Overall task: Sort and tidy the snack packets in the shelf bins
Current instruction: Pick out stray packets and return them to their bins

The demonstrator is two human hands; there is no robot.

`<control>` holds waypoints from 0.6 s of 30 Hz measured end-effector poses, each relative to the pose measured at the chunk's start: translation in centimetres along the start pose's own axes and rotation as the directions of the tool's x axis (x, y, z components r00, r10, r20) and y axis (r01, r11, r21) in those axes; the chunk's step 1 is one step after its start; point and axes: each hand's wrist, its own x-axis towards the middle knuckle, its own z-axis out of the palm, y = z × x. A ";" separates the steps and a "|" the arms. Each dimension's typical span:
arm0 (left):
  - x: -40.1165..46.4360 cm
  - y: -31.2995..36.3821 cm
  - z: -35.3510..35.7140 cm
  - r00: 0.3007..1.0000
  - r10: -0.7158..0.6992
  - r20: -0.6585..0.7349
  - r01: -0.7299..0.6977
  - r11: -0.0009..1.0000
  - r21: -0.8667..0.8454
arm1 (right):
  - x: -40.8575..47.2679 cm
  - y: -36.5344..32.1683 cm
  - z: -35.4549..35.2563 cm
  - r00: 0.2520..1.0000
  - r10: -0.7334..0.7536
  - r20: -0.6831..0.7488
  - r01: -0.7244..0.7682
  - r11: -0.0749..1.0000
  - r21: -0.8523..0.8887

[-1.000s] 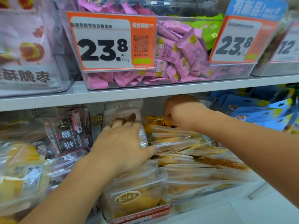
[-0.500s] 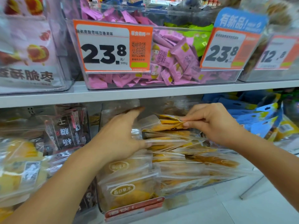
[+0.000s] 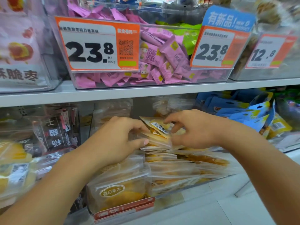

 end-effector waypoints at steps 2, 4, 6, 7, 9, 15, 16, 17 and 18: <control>0.2 0.2 0.1 1.000 -0.003 -0.018 0.004 1.000 0.009 | 1.0 -0.7 0.3 0.999 0.037 0.015 -0.036 0.999 -0.024; 0.3 0.5 0.1 1.000 -0.010 -0.028 0.010 1.000 -0.009 | 1.6 -0.8 0.6 0.998 0.058 0.007 -0.058 0.998 -0.039; 0.1 0.8 0.3 0.999 -0.020 -0.039 0.019 1.000 -0.025 | 1.7 -0.9 1.0 0.998 0.025 -0.052 -0.031 0.994 -0.105; 0.0 0.8 0.4 0.999 -0.010 -0.051 0.009 1.000 -0.024 | 1.6 -1.0 1.2 0.994 -0.015 -0.105 -0.002 0.988 -0.156; -0.1 0.9 0.6 0.997 0.012 -0.072 -0.014 1.000 -0.022 | 1.5 -1.0 1.7 0.978 -0.107 -0.179 0.064 0.971 -0.231; -0.3 1.2 0.1 0.993 -0.011 -0.118 0.014 1.000 0.024 | -0.3 0.2 1.0 0.915 -0.146 -0.377 0.113 0.988 -0.109; -0.3 1.3 0.1 0.994 -0.019 -0.107 0.022 0.999 0.030 | -0.4 0.2 1.0 0.905 -0.142 -0.400 0.140 0.990 -0.033; -0.3 1.4 0.1 0.995 -0.026 -0.094 0.029 0.999 0.034 | -0.4 0.4 1.1 0.913 -0.121 -0.390 0.145 0.989 0.033; -0.3 1.6 0.0 0.996 -0.031 -0.082 0.034 0.999 0.035 | -0.2 0.6 1.1 0.931 -0.092 -0.353 0.123 0.990 0.065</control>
